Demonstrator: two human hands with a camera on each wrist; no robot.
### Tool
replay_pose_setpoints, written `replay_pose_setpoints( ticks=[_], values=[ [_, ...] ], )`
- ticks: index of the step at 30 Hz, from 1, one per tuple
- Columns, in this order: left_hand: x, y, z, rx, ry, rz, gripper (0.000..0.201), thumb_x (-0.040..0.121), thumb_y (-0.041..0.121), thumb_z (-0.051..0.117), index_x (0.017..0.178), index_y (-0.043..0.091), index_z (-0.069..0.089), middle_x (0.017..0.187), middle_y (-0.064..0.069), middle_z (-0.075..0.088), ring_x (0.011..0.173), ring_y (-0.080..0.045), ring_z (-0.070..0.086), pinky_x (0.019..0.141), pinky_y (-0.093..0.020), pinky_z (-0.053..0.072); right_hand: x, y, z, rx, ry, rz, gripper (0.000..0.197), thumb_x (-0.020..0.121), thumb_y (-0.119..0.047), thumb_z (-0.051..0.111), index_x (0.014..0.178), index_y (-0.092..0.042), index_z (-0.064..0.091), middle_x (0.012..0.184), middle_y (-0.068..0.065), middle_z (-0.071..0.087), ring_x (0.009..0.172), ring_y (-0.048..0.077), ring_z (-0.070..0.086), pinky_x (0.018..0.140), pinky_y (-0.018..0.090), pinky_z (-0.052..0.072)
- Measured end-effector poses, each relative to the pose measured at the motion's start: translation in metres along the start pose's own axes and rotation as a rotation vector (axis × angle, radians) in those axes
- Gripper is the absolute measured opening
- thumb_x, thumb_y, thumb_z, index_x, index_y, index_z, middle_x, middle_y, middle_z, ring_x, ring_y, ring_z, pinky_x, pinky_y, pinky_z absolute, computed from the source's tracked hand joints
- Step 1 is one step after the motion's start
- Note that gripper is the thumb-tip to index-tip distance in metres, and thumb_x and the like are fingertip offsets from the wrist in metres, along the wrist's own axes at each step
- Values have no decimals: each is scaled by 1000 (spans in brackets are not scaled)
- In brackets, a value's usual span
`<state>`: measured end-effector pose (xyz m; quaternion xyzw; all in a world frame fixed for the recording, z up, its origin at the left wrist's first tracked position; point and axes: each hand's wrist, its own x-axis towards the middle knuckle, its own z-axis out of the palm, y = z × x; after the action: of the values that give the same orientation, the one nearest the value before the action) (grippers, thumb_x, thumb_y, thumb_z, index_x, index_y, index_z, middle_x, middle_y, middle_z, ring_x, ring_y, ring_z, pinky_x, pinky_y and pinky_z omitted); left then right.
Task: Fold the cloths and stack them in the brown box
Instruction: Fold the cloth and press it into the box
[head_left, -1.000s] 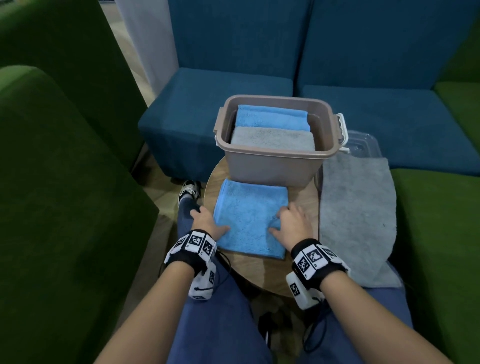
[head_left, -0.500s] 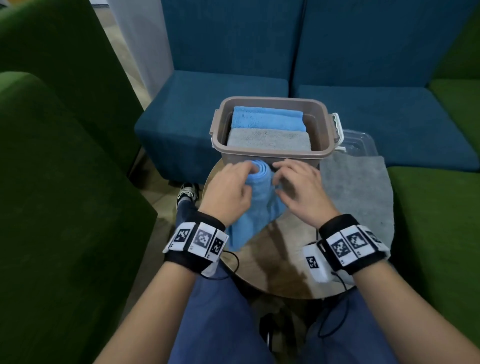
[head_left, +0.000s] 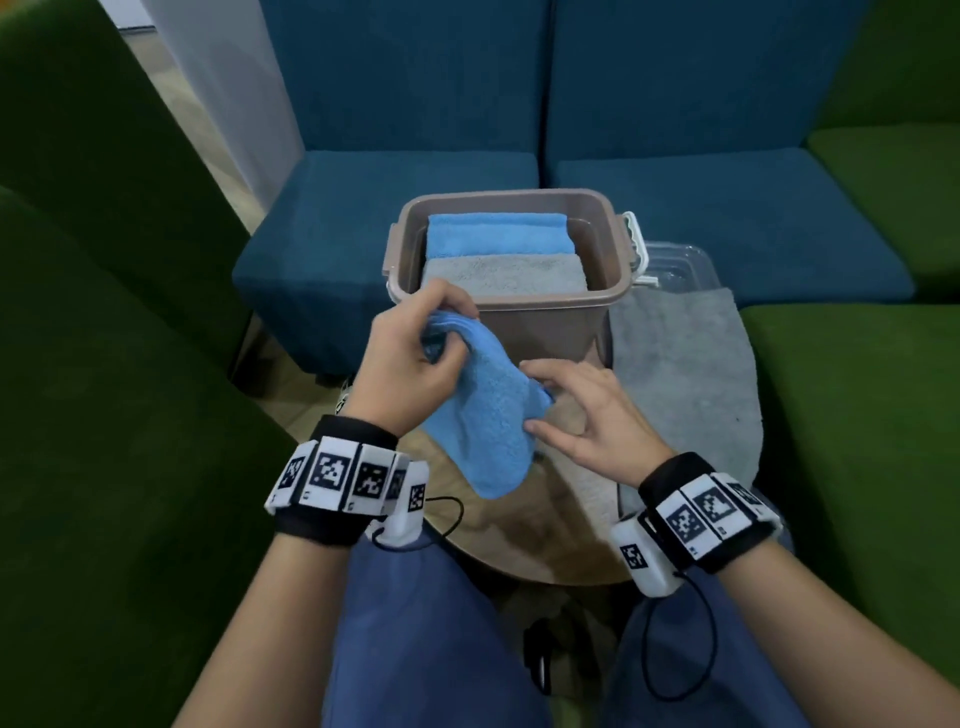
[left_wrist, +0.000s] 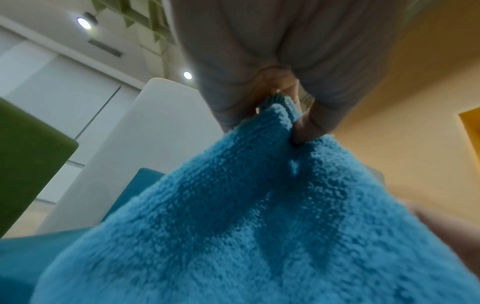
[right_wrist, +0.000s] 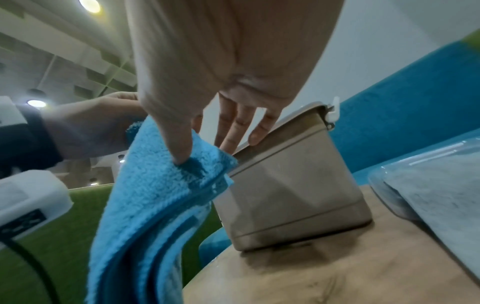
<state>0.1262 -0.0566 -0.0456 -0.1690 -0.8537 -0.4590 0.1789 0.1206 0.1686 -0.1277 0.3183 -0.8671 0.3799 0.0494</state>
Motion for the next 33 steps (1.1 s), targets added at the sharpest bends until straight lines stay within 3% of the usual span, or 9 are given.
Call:
replay_pose_setpoints(
  ticks=[5,12,14,19,23,26,29,31,33],
  values=[
    [1,-4,1,17,-45,-6,27,81,-12,48,96,7,57,92,1,63,89,-12,61,82,-31,50,1,-1,4,-13,-13,34,28,82,-50,63,89,-23,66,114,-22,58,109,7,50,92,40,35],
    [6,-8,3,-11,-121,-37,29,78,-14,41,89,9,55,89,-4,62,88,-19,58,81,-38,48,15,-4,-7,115,65,26,10,77,-28,70,76,-24,62,136,-12,53,122,10,54,98,52,42],
    [8,-5,2,-2,-171,-43,29,76,-11,40,86,11,55,87,-2,61,86,-18,56,79,-36,46,19,-3,-10,88,74,26,10,76,-23,71,76,-23,60,132,-12,57,120,10,55,98,50,42],
    [9,-9,-6,78,-170,-11,30,71,-7,40,89,9,59,91,-1,62,91,-18,55,83,-33,43,17,2,-19,93,134,134,15,83,-9,72,77,-11,59,78,-1,63,73,13,59,68,33,47],
    [3,-12,-4,70,-157,-13,33,67,-9,40,87,8,59,90,-3,62,90,-20,56,83,-39,44,16,2,-24,177,64,206,22,86,-6,69,96,-17,54,80,-3,63,74,9,60,70,27,45],
    [2,-7,0,93,-227,21,34,62,-7,38,80,11,59,83,2,61,83,-18,53,77,-37,42,19,3,-21,160,-106,213,65,84,-7,71,135,-34,41,80,-7,57,77,9,58,79,26,47],
    [5,1,-1,56,-300,-32,32,61,-5,38,76,15,59,77,8,61,80,-14,52,71,-28,41,22,2,-20,87,-248,187,98,78,-19,79,148,-51,19,86,-7,50,83,13,52,83,31,47],
    [6,5,-3,-5,-336,-75,30,61,-4,39,75,13,60,73,10,60,76,-10,52,69,-23,40,24,2,-20,55,-315,166,89,75,-30,81,145,-49,29,90,-6,45,85,13,45,85,33,44],
    [8,6,-8,-58,-358,-110,29,61,-4,40,75,10,60,71,7,59,71,-6,51,67,-19,40,22,2,-19,1,-322,135,50,75,-42,78,120,-44,56,96,-9,41,94,13,41,93,41,40]
  ],
)
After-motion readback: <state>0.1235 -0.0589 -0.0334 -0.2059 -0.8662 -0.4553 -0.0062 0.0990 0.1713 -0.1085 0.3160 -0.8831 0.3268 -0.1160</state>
